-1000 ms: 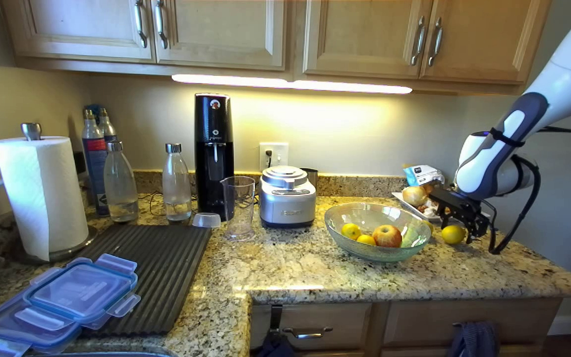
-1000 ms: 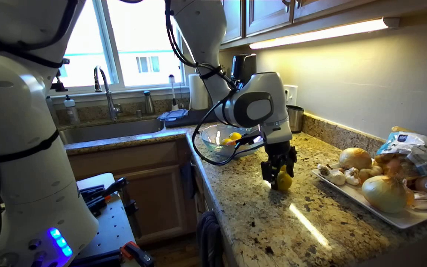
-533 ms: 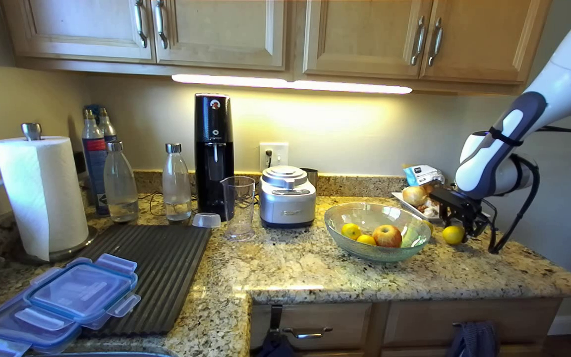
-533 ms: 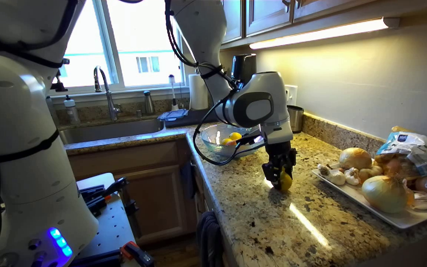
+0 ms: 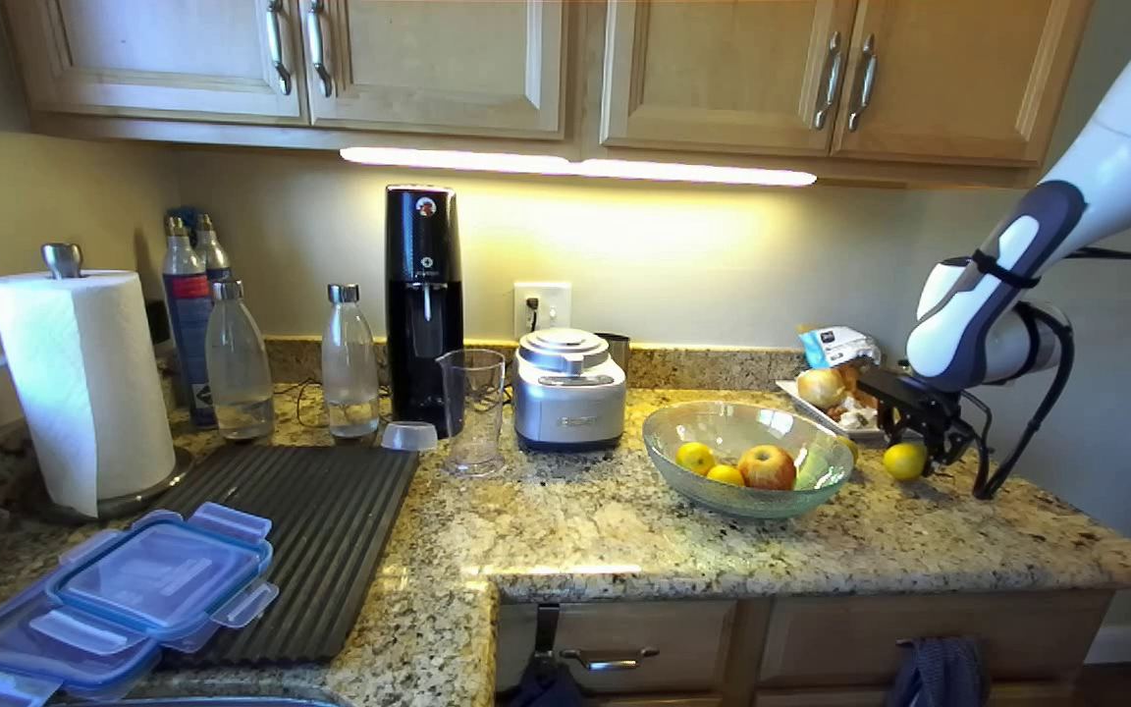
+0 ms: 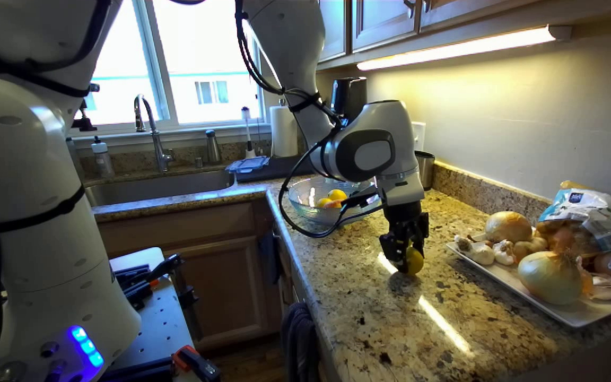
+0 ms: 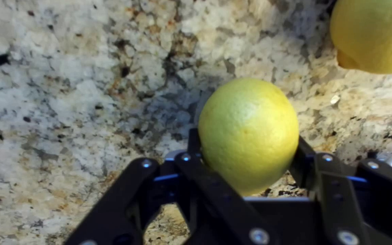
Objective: Put the lemon into the bowl.
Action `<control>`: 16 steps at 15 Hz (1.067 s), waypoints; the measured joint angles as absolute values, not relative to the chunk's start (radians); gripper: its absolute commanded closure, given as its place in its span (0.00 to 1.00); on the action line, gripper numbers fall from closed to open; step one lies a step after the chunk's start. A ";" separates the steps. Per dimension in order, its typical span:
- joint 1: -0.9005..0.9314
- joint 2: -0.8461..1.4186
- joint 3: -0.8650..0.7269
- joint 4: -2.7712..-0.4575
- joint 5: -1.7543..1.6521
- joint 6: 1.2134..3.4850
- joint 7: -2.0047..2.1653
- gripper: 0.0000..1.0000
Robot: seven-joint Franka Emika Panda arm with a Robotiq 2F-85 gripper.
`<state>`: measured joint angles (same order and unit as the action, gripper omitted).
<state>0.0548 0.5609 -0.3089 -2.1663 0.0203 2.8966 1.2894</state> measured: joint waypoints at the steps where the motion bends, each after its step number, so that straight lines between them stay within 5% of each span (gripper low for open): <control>1: 0.060 0.558 -0.316 -2.166 0.020 2.897 1.288 0.65; 16: 0.127 0.219 -0.289 -2.239 -0.066 2.769 1.192 0.65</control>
